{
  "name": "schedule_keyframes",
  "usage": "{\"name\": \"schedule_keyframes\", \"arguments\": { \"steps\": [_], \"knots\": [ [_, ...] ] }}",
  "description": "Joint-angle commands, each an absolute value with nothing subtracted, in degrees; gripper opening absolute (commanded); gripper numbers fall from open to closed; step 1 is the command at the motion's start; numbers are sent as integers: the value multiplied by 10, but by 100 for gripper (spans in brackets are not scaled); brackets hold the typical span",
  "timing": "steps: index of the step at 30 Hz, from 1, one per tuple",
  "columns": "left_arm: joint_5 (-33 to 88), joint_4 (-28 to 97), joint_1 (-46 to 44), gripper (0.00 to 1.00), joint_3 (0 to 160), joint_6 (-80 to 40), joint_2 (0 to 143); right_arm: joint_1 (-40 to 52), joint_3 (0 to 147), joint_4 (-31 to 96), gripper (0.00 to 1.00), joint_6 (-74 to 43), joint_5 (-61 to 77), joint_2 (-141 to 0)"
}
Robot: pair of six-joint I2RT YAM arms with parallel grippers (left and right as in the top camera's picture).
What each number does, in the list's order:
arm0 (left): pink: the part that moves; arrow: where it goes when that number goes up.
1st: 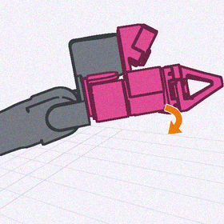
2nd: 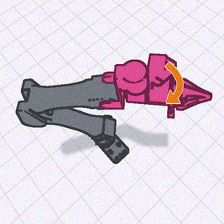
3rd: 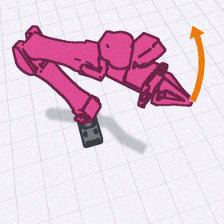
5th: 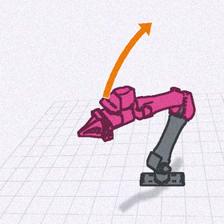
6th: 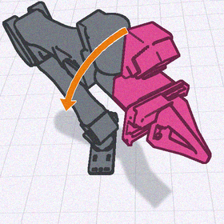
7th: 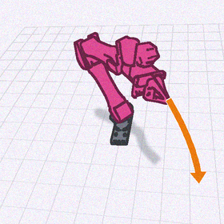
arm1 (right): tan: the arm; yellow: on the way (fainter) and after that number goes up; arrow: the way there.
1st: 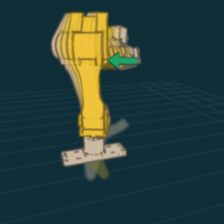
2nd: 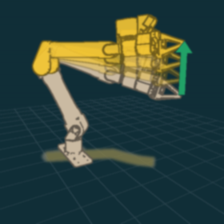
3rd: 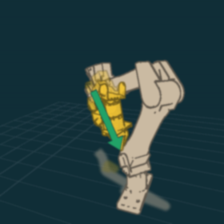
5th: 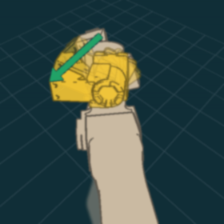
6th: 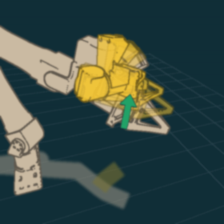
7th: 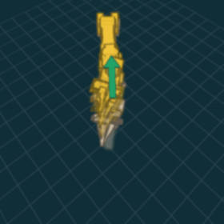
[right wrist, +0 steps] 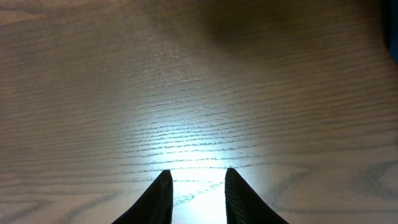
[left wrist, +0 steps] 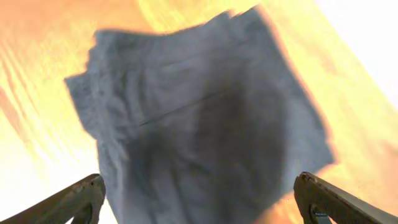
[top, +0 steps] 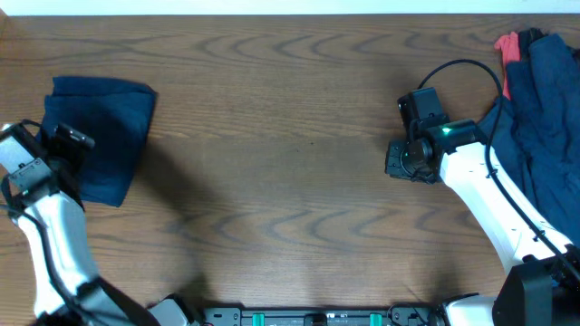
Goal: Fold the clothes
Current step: 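Carry the shorts left with the left gripper and place them down, then open the left gripper and withdraw it from the placed shorts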
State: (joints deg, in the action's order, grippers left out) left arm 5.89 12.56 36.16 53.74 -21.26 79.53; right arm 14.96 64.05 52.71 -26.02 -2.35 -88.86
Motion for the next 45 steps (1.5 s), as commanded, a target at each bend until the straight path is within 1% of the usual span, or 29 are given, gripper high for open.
{"name": "schedule_keyframes", "arguments": {
  "steps": [1, 5, 8, 12, 13, 15, 17, 19, 22, 24, 26, 28, 32, 35, 41, 42, 44, 45],
  "knots": [
    [91, 133, 327, 98, 547, -219, 781, 146, 648, 522, 29, -252, -30, -888],
    [128, 159, 249, 98, 547, -173, 794, 146, 648, 511, 36, -252, -29, -888],
    [128, 196, 167, 98, 547, -126, 799, 146, 648, 489, 42, -252, -7, -888],
    [124, 251, 50, 98, 547, -119, 802, 146, 648, 454, 48, -252, 13, -888],
    [124, 273, 16, 98, 547, -106, 802, 146, 648, 446, 52, -252, 18, -888],
    [124, 304, -23, 98, 547, -84, 802, 146, 648, 434, 56, -251, 18, -888],
    [124, 344, -61, 98, 547, -57, 801, 146, 648, 422, 68, -235, 19, -888],
    [124, 390, -89, 98, 552, -32, 798, 147, 648, 413, 77, -209, 20, -888],
    [124, 460, -98, 98, 575, -24, 790, 145, 648, 412, 80, -205, 20, -887],
    [124, 506, -96, 98, 600, -24, 779, 145, 648, 422, 81, -209, 20, -879],
    [124, 525, -96, 98, 612, -24, 761, 145, 648, 435, 81, -234, 11, -866],
    [116, 526, -96, 98, 612, -25, 727, 146, 648, 445, 81, -259, -19, -841],
    [67, 526, -97, 98, 610, -42, 641, 159, 648, 457, 81, -263, -72, -772],
    [56, 524, -97, 98, 598, -48, 563, 184, 645, 461, 84, -268, -119, -717],
    [34, 520, -97, 98, 573, -52, 424, 252, 610, 459, 84, -324, -212, -604],
    [30, 517, -97, 98, 567, -52, 403, 261, 603, 458, 86, -327, -218, -588],
    [29, 509, -97, 98, 555, -52, 364, 286, 585, 460, 93, -336, -236, -552],
    [29, 507, -97, 98, 549, -52, 348, 297, 576, 463, 98, -344, -248, -535]
  ]
}}
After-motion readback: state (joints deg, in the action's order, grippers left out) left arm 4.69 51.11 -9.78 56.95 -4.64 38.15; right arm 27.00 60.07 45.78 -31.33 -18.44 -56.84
